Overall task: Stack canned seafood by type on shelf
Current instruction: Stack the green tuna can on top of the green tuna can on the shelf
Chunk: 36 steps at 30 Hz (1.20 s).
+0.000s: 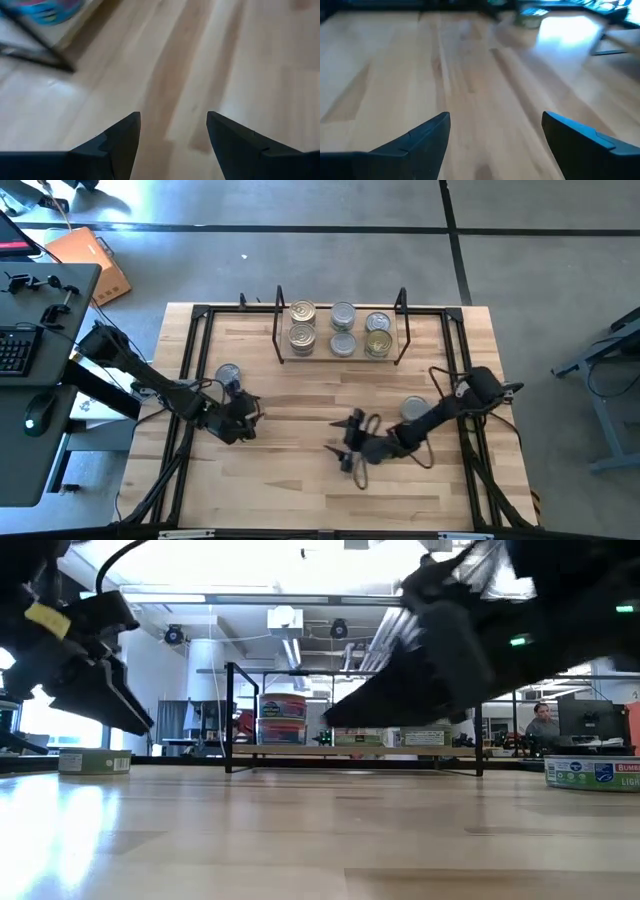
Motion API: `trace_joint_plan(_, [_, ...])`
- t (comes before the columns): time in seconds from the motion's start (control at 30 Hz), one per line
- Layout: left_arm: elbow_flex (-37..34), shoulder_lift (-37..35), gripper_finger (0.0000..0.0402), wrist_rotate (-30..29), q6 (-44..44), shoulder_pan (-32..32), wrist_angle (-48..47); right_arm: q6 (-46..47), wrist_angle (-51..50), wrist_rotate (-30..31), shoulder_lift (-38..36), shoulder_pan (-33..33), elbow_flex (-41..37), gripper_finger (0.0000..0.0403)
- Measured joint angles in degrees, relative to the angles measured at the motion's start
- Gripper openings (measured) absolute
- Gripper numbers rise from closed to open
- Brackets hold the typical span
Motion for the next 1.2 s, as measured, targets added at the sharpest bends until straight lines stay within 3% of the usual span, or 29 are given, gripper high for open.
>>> trace_joint_plan(0.1, [-4.00, 0.06, 0.0220, 1.79, 6.00, 0.04, 14.46, 2.57, 3.93, 6.17, -3.29, 3.41, -5.08, 0.0309])
trace_joint_plan(0.27, [-7.18, 0.06, 0.0220, 4.10, 15.79, 0.03, 30.92, 9.54, -0.46, 16.46, -11.99, 9.21, -11.07, 0.0298])
trace_joint_plan(0.37, [-7.18, 0.06, 0.0220, 4.43, 18.02, 0.02, 33.39, 15.74, -11.14, 21.55, -18.82, 12.25, -13.26, 0.0272])
trace_joint_plan(0.5, [-7.16, 0.09, 0.0220, 4.86, 18.01, 0.07, 33.36, 34.19, -36.88, 22.59, -28.15, 14.31, -13.85, 0.0220])
trace_joint_plan(0.67, [-7.16, 0.11, 0.0220, 4.88, 17.60, 0.09, 33.23, 56.77, -68.42, 14.35, -34.94, 14.25, -10.65, 0.0141])
trace_joint_plan(0.83, [-7.16, 0.11, 0.0220, 4.88, 17.59, 0.09, 33.17, 70.31, -87.00, 0.29, -35.80, 12.79, -9.14, 0.0062])
trace_joint_plan(1.0, [-7.16, 0.11, 0.0220, 4.86, 17.59, 0.09, 33.22, 75.58, -91.93, -7.50, -34.57, 11.82, -9.14, 0.0006])
trace_joint_plan(1.2, [-7.16, 0.11, 0.0220, 4.86, 17.59, 0.09, 33.45, 74.52, -85.95, -6.67, -32.11, 9.94, -8.92, 0.0011])
